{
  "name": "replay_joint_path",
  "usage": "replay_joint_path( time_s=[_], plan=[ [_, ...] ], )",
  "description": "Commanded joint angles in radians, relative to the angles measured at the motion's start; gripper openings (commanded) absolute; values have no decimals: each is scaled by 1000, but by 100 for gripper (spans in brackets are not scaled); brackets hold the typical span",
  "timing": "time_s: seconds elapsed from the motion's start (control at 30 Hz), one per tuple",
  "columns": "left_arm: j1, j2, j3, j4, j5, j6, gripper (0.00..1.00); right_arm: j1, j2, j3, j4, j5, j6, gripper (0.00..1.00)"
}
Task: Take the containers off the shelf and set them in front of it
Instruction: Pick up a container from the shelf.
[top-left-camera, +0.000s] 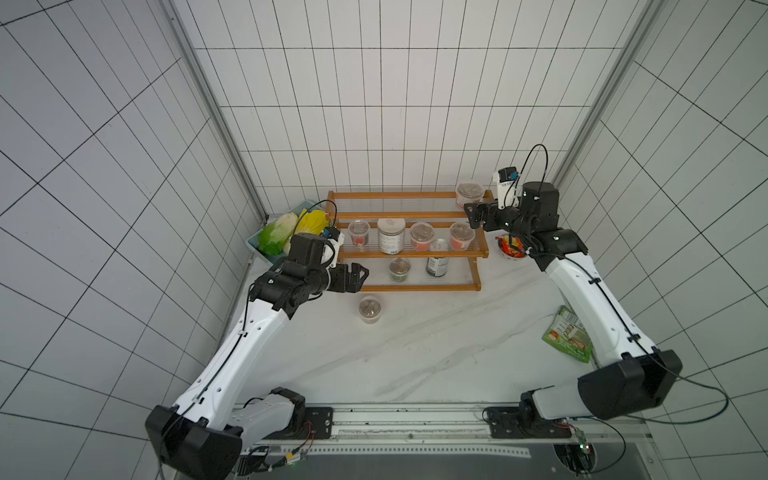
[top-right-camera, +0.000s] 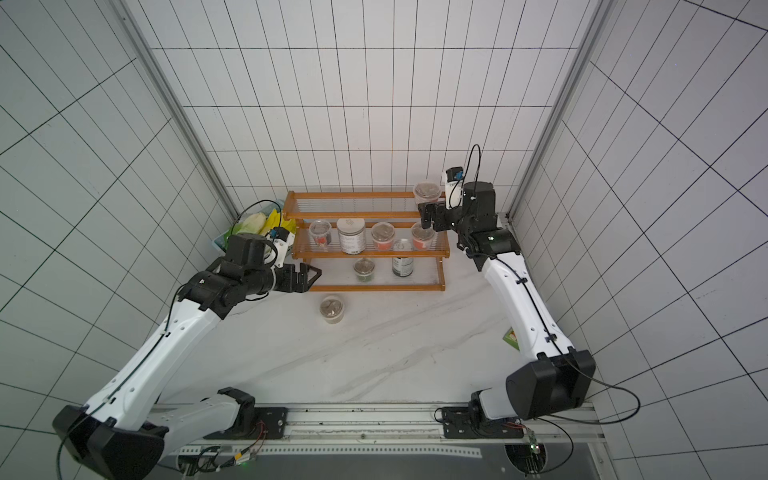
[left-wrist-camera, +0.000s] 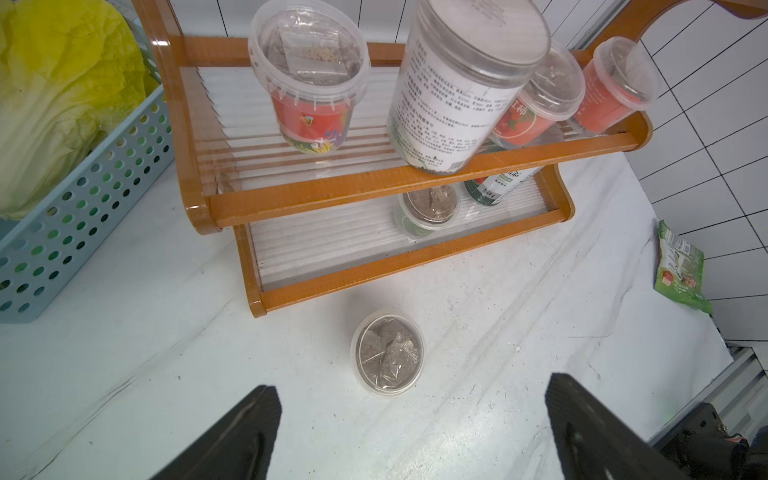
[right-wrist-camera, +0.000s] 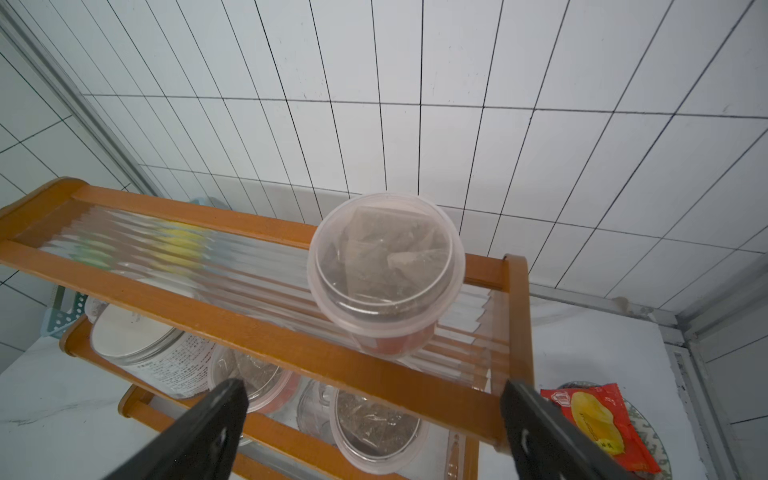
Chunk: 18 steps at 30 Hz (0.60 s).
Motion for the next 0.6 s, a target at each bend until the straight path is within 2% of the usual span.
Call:
replay_joint_path(
  time_s=[0.0, 0.3, 0.57],
  plan=[
    [9, -11, -10, 36, 35, 11, 98, -10, 46, 68, -44, -46, -30, 99],
    [12, -5, -17, 44, 40, 12, 98, -14, 160, 122, 49, -23, -81, 99],
    [17, -8, -37, 49, 45, 5, 98, -14, 208, 109, 182, -27, -93, 99]
  ],
)
